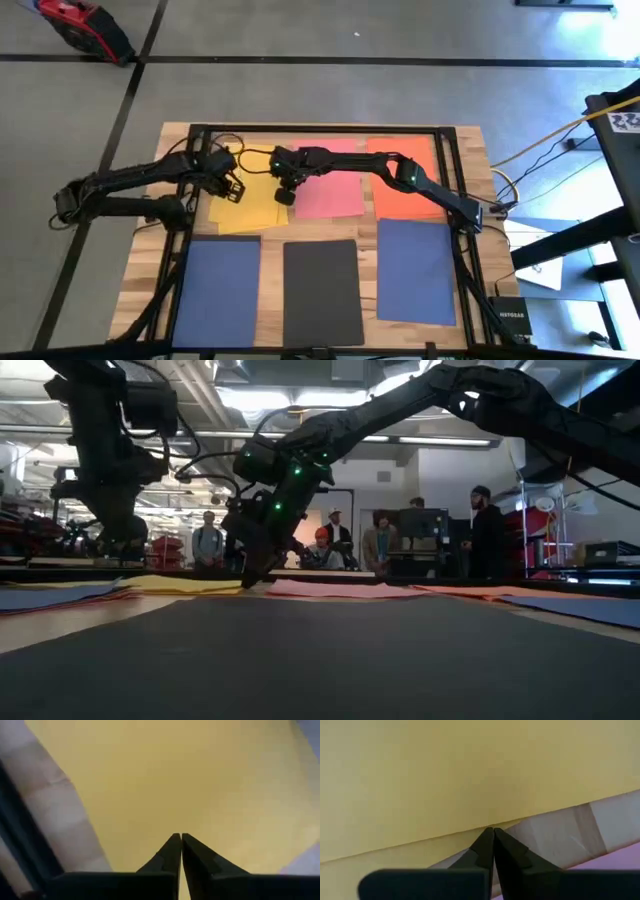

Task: Organize paper
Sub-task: Stack the yellow paper on the top of the yellow paper

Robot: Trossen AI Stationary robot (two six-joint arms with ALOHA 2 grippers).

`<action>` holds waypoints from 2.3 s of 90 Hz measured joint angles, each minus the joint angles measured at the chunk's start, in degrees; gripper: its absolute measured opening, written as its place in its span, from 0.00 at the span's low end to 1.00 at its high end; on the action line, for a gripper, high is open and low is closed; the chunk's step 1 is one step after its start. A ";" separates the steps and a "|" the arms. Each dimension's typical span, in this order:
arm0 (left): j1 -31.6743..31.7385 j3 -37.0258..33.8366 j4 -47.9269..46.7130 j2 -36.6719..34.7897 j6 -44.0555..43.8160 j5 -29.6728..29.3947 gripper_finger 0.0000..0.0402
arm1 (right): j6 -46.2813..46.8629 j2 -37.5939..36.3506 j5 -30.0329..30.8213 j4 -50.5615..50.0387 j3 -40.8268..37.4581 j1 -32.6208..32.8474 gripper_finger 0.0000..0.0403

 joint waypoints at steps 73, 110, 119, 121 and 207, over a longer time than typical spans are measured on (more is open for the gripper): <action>-37.44 -0.23 2.78 1.09 -27.80 -8.72 0.00 | -9.25 -5.31 -1.28 -12.34 -3.37 11.04 0.00; -42.13 -0.24 2.28 3.09 -32.58 -9.53 0.00 | -6.26 -5.62 -2.69 -4.35 -8.87 11.62 0.00; -42.13 -1.28 3.09 3.09 -33.42 -9.54 0.00 | -6.17 -5.70 -3.51 -3.04 -9.50 11.62 0.00; -42.13 -1.84 3.42 3.09 -33.70 -9.55 0.00 | -6.14 -5.70 -3.77 -2.88 -9.52 11.60 0.00; -41.21 -9.62 16.06 12.62 -36.66 -17.51 0.00 | -3.52 -4.15 -7.12 4.95 -9.60 10.72 0.00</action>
